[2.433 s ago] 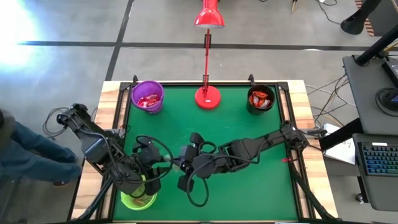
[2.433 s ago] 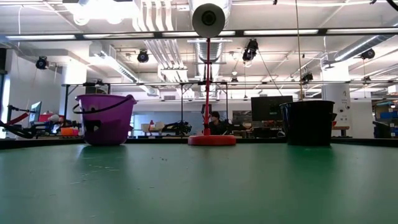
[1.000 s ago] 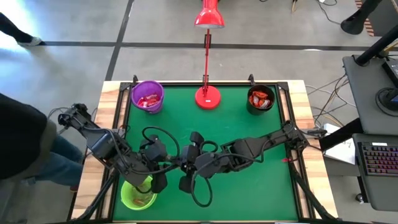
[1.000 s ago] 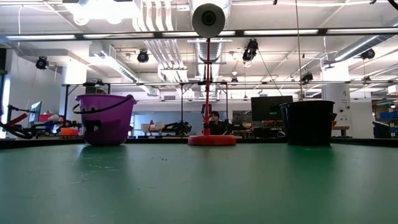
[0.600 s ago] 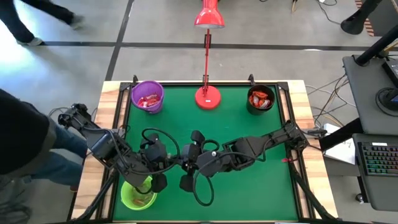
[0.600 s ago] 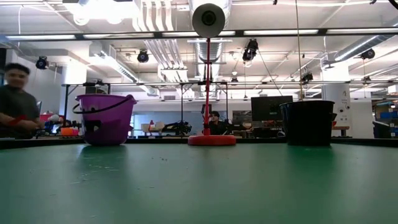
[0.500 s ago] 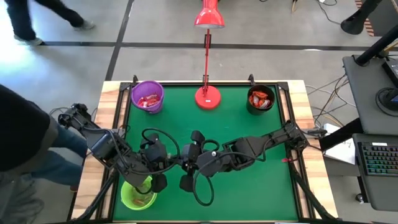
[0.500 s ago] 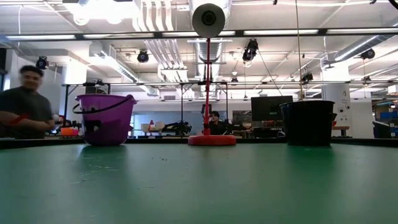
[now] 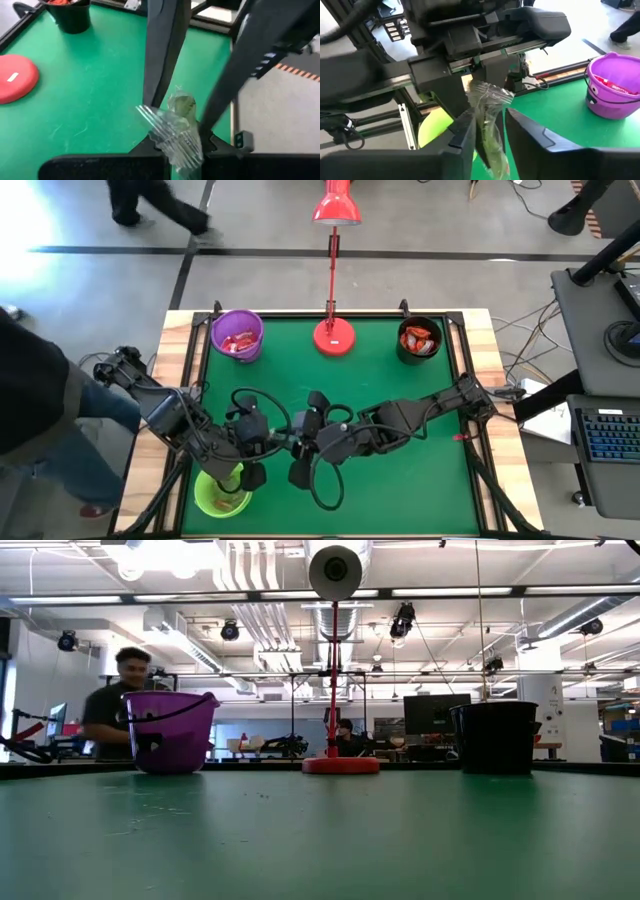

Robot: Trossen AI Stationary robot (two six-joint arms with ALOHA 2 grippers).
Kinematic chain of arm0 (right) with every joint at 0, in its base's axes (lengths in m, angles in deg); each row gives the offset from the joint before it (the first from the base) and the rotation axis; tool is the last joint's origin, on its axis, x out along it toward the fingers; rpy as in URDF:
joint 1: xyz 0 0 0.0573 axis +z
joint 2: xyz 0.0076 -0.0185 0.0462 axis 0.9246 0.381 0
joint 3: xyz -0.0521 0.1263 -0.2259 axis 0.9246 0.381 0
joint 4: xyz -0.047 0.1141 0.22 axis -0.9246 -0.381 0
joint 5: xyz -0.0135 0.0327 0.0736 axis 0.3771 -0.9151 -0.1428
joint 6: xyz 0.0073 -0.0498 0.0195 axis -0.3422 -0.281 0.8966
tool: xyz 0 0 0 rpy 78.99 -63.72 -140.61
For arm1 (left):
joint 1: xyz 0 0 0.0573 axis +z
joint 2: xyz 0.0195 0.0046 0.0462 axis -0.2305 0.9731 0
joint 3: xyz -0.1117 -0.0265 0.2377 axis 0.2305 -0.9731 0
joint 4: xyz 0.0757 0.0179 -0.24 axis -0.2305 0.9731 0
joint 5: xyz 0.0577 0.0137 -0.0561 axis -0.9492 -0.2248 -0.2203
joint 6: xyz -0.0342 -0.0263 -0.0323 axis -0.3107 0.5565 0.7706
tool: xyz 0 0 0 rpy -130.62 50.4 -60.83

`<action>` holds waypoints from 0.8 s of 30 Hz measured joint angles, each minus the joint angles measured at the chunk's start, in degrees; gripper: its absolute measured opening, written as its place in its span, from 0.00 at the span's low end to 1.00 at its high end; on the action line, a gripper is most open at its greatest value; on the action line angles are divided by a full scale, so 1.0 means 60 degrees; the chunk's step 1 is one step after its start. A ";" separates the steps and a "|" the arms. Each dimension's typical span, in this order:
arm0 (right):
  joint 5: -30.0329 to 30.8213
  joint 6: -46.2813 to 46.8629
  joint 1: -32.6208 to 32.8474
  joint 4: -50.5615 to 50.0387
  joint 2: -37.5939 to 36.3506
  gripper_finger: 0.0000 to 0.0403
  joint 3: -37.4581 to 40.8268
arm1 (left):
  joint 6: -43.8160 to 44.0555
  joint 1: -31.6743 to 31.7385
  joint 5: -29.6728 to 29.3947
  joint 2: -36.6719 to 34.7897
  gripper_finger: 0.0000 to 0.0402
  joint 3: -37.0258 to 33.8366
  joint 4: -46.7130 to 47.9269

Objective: Sort candy
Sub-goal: Put the green gummy into the light green bucket

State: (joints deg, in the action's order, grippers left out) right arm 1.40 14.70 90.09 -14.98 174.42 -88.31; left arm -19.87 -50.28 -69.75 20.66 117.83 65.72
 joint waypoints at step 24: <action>0.0002 0.1682 0.0337 -0.3524 -0.0404 0.37 0.0004 | 0.2359 -0.1612 0.4176 -0.0040 0.00 -0.0861 0.3640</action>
State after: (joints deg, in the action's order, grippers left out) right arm 1.41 24.79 92.11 -36.12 172.00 -88.28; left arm -5.71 -59.95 -44.70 20.42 112.67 87.56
